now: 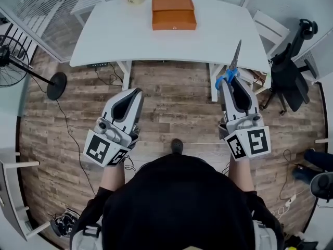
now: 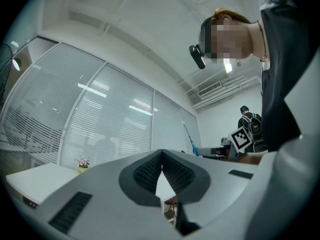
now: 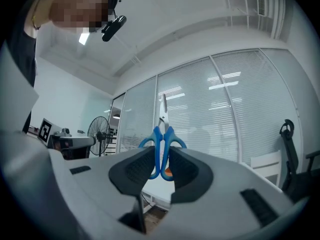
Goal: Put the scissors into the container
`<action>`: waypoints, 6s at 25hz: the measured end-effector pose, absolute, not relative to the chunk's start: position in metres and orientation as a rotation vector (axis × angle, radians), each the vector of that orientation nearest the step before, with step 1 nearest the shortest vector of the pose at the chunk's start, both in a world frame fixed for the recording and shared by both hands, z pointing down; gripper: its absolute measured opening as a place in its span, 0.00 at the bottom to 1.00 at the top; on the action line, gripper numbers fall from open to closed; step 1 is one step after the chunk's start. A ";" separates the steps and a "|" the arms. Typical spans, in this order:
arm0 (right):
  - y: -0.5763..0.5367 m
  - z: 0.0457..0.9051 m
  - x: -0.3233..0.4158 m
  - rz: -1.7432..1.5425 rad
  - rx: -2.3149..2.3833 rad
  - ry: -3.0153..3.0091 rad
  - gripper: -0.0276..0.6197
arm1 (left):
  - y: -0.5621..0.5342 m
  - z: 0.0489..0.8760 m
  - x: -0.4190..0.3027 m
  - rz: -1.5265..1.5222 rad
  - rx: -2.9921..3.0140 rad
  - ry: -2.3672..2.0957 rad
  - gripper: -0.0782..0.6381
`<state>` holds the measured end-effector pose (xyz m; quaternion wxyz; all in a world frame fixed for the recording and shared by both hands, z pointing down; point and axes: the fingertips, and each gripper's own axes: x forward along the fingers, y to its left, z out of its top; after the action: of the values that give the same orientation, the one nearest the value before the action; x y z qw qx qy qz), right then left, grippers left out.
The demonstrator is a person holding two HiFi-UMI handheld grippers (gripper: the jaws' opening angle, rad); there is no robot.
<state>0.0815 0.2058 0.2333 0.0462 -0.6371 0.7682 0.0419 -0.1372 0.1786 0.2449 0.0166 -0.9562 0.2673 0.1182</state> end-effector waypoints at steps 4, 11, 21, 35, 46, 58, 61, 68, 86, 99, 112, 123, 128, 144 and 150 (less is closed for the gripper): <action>0.183 0.231 0.096 0.129 -1.898 2.368 0.19 | 0.161 0.245 -0.118 0.367 -2.966 0.853 0.13; 0.161 0.239 0.111 0.105 -1.843 2.397 0.19 | 0.148 0.247 -0.105 0.330 -2.948 0.888 0.13; 0.159 0.244 0.117 0.102 -1.861 2.372 0.19 | 0.152 0.244 -0.087 0.361 -2.968 0.794 0.13; 0.150 0.249 0.119 0.090 -1.818 2.416 0.19 | 0.150 0.246 -0.081 0.393 -2.978 0.844 0.13; 0.132 0.246 0.122 0.085 -1.799 2.414 0.19 | 0.131 0.246 -0.084 0.386 -2.962 0.881 0.13; 0.088 0.250 0.127 0.105 -1.837 2.410 0.19 | 0.083 0.253 -0.080 0.381 -2.961 0.861 0.13; 0.069 0.251 0.128 0.112 -1.846 2.408 0.19 | 0.063 0.260 -0.081 0.348 -2.961 0.858 0.13; 0.014 0.252 0.138 0.102 -1.892 2.386 0.19 | 0.000 0.252 -0.071 0.380 -2.974 0.812 0.13; -0.119 0.244 0.151 0.112 -1.940 2.368 0.19 | -0.143 0.242 -0.049 0.352 -2.982 0.719 0.13; -0.188 0.247 0.157 0.095 -1.991 2.320 0.19 | -0.219 0.246 -0.046 0.330 -3.010 0.680 0.13; -0.209 0.251 0.177 0.072 -1.989 2.338 0.19 | -0.248 0.244 -0.021 0.336 -3.020 0.667 0.13; -0.237 0.247 0.186 0.092 -1.795 2.514 0.19 | -0.248 0.239 -0.015 0.331 -2.938 0.891 0.13; -0.245 0.250 0.189 0.093 -1.722 2.587 0.19 | -0.243 0.237 -0.009 0.352 -2.930 0.955 0.13; -0.273 0.294 0.158 0.149 -1.455 2.939 0.19 | -0.239 0.256 -0.014 0.276 -2.888 1.133 0.13; -0.276 0.317 0.146 0.190 -1.381 3.068 0.19 | -0.237 0.259 -0.014 0.253 -2.881 1.142 0.13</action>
<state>0.1463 -0.2763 0.3170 -0.1139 -0.4072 0.9045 0.0559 -0.0142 -0.2370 0.2593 0.0159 -0.9264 0.3673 0.0814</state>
